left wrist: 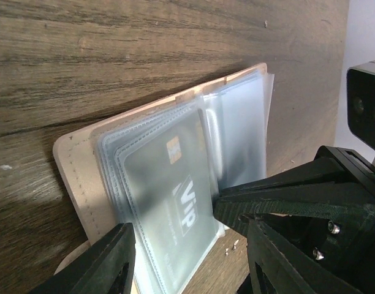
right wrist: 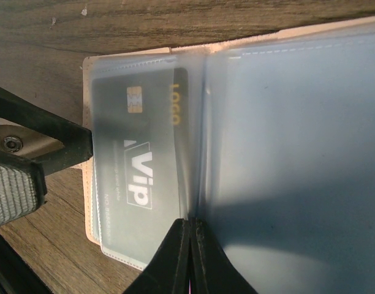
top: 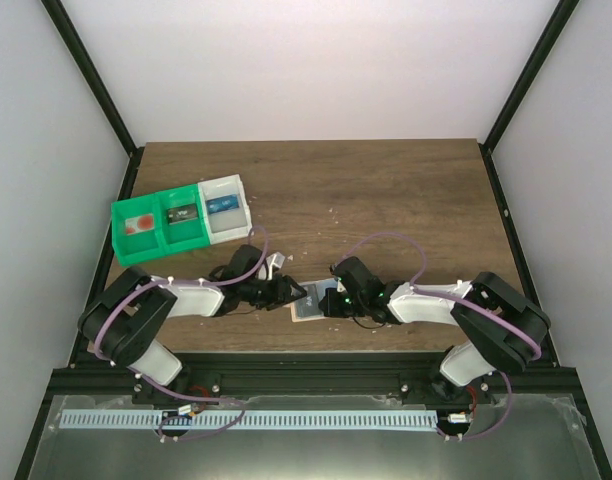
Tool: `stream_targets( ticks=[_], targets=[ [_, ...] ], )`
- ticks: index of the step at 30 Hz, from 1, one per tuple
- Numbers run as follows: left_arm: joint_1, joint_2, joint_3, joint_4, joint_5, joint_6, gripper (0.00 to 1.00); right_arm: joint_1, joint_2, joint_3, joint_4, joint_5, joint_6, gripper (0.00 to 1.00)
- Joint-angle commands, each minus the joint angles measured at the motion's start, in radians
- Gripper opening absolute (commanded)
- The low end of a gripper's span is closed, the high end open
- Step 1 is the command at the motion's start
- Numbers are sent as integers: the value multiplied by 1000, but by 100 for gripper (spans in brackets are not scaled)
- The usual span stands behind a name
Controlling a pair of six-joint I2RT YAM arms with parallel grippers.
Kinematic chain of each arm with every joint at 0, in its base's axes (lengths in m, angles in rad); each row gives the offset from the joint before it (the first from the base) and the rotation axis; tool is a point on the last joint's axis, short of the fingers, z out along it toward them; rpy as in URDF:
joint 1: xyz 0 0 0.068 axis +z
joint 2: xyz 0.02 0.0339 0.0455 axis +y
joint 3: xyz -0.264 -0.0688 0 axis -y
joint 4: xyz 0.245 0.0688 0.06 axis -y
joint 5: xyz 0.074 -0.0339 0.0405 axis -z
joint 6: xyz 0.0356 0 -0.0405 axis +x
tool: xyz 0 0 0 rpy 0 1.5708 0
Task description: Take the credit cards out of the card holder
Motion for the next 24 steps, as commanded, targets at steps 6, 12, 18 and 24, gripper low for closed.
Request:
stream_targets(
  ticks=[6,12,18,24],
  targets=[
    [-10,28,33,27,13,5,52,6,18,1,-19,-9,0,2],
    [-20,6,48,41,41,-18,52,6,21,2,-16,-12,-1,2],
    [-35,-12,66,28,42,-27,52,6,31,2,-3,-23,-8,3],
    [-48,-35,86,15,41,-32,52,6,12,-11,24,-39,-22,8]
  ],
)
